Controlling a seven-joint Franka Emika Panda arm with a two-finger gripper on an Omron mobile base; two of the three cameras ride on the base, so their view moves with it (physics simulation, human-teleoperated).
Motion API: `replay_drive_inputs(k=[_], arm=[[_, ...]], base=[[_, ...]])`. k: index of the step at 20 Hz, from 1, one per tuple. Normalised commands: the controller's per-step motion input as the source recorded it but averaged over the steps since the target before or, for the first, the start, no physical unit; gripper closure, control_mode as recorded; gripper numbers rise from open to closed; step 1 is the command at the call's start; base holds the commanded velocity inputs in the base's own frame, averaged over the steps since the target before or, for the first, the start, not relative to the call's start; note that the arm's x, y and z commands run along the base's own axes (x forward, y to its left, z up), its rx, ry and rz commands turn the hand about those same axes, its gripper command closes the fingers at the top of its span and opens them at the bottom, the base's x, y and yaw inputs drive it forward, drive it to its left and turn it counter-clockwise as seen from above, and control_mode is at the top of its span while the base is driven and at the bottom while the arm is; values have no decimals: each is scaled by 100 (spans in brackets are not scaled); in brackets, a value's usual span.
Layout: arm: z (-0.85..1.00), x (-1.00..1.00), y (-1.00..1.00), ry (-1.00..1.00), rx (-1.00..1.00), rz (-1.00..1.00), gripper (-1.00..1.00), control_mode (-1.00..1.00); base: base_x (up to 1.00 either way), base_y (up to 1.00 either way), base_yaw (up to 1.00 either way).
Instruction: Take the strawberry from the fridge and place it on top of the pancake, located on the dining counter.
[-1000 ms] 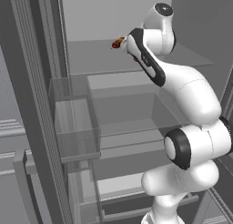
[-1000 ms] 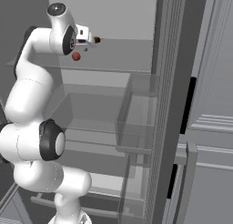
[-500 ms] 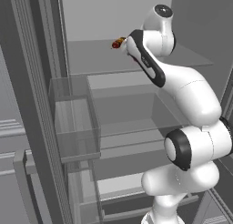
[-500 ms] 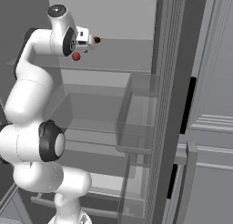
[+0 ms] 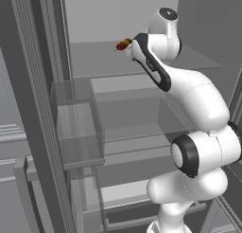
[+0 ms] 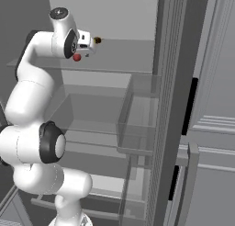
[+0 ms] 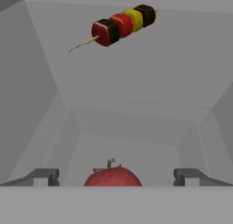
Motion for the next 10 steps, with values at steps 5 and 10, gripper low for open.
replay_drive_inputs(k=[5,10], arm=[[3,0,0,2,0,0,-100,-100],[11,-1,0,6,0,0,-100,-100]], base=[[0,0,0],[0,0,0]])
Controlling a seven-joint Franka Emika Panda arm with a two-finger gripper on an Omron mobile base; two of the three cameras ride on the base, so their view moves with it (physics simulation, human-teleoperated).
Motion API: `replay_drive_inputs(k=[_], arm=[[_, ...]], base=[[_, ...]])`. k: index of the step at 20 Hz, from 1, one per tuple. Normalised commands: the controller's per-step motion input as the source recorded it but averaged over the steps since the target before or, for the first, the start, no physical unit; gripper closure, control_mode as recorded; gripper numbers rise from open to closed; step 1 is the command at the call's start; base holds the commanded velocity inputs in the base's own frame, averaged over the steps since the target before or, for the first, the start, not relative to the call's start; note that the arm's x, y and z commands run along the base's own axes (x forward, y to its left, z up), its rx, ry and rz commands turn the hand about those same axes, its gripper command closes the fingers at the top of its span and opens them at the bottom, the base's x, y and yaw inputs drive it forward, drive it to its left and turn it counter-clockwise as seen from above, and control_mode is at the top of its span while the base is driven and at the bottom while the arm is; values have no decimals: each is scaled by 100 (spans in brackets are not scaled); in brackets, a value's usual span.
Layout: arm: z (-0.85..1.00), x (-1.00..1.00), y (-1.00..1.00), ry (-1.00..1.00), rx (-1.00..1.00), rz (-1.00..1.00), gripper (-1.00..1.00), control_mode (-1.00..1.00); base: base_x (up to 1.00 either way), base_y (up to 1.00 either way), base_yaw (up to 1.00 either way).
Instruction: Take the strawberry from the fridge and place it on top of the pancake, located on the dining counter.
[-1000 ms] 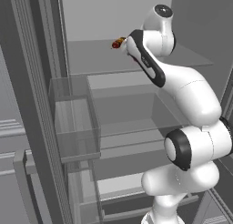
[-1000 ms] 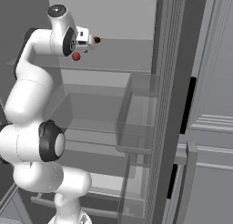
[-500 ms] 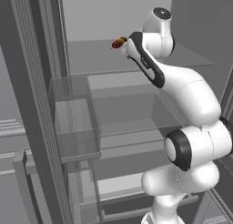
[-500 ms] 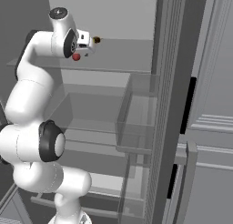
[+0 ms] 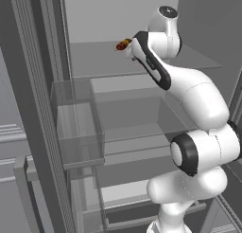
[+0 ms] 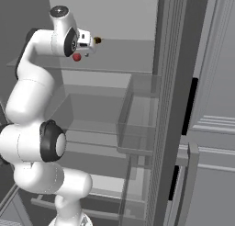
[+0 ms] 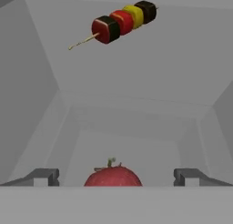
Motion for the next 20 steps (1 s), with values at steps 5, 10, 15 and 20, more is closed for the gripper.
replay_drive_inputs(k=[5,10,15,20], arm=[[4,-8,0,7,0,0,-100,-100],[0,-13,0,1,0,0,-100,-100],[0,-7,0,0,0,0,-100,-100],[-15,0,0,0,0,0,-100,-100]], base=[[0,0,0],[0,0,0],[0,0,0],[0,0,0]])
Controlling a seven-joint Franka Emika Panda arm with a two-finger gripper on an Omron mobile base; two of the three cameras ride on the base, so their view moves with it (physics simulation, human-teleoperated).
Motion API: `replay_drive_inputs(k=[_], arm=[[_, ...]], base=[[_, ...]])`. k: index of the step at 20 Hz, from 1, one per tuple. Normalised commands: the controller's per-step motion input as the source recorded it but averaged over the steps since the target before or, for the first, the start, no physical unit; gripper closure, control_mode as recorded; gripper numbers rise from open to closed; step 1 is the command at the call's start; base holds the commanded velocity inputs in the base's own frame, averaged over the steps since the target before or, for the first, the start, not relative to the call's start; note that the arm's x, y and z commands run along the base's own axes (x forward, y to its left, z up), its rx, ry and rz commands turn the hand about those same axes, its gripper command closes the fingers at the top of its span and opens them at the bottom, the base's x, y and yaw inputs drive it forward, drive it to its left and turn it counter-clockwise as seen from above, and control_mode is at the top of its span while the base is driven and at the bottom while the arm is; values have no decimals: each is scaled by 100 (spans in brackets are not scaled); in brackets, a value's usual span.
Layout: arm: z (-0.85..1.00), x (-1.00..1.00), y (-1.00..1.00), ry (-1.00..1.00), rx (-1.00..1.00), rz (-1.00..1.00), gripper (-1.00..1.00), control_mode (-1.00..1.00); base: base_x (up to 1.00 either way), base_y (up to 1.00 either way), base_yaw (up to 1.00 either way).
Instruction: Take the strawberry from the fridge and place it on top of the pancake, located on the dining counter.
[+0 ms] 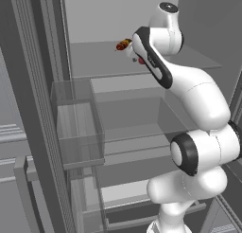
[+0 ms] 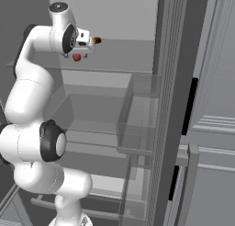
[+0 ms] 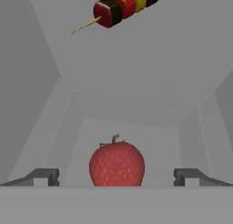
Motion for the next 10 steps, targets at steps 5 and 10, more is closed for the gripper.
replay_drive_inputs(k=[5,10], arm=[[-16,0,0,0,-1,0,-100,-100],[-20,0,0,0,-1,0,-100,-100]], base=[[0,0,0],[0,0,0]])
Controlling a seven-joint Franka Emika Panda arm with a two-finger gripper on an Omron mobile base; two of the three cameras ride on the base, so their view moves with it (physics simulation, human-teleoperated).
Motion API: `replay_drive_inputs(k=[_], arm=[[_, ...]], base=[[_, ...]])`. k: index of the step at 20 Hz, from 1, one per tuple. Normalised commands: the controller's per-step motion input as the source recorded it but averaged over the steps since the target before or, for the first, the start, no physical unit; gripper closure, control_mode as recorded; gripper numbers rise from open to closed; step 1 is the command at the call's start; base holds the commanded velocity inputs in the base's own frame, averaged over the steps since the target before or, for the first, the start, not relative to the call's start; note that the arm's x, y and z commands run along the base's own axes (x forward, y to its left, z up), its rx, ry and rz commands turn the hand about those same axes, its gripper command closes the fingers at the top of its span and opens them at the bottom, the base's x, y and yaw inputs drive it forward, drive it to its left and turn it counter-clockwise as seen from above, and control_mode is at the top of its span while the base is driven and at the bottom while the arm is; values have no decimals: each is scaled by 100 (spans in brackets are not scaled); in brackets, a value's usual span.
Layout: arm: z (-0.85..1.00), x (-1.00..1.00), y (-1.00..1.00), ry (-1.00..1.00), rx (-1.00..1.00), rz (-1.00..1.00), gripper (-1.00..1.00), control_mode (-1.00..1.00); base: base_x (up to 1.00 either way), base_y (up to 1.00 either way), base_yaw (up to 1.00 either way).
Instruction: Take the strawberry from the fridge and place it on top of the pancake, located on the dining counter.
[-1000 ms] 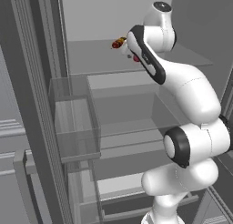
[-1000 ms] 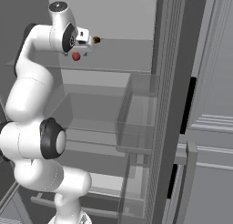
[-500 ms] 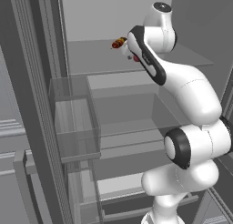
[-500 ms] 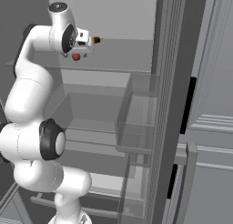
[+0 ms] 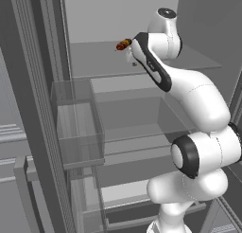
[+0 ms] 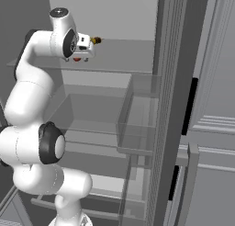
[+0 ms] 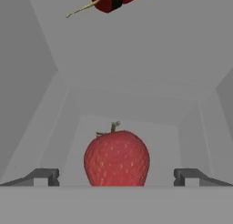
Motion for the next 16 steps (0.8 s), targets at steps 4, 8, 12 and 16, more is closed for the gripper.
replay_drive_inputs(k=[4,8,12,16], arm=[[-4,14,0,0,0,0,-100,-100],[0,17,0,0,0,0,-100,-100],[0,13,0,0,0,0,-100,-100],[0,6,0,0,0,0,-100,-100]], base=[[0,0,0],[0,0,0],[0,0,0],[0,0,0]])
